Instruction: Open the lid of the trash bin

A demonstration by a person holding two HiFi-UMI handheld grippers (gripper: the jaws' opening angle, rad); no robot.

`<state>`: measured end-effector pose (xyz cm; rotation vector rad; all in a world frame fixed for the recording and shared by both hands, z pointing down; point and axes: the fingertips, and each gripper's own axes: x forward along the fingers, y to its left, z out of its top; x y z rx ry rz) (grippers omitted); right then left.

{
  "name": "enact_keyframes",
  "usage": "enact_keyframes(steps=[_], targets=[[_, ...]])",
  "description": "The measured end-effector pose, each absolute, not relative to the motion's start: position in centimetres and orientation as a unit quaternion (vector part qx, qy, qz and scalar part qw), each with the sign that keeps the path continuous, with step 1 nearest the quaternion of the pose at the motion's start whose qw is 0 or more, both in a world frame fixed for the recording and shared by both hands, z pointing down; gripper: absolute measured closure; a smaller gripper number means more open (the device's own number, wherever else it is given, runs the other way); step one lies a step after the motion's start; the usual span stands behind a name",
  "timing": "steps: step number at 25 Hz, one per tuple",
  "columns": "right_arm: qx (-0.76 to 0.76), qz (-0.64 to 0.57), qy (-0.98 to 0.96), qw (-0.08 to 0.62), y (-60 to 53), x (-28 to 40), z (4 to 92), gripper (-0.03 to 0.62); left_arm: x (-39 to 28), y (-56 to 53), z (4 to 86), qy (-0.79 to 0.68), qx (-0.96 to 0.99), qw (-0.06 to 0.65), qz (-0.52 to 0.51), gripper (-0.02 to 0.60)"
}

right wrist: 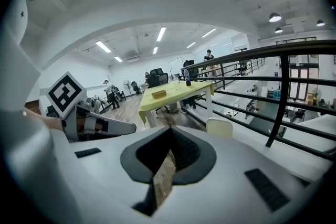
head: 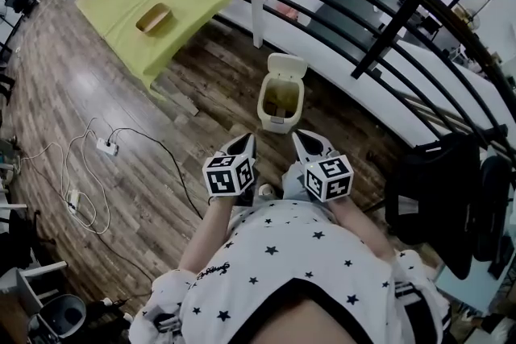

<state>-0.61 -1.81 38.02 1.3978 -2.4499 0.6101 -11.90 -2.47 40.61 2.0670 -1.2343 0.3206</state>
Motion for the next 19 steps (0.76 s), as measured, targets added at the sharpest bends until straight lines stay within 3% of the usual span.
enact_keyframes(steps=[19], targets=[[0.476,0.212,-0.844,0.125,-2.55,-1.33,38.06,0.602,-11.83,-3.05,41.26,-0.468,0.798,0.357,0.132,0.571]])
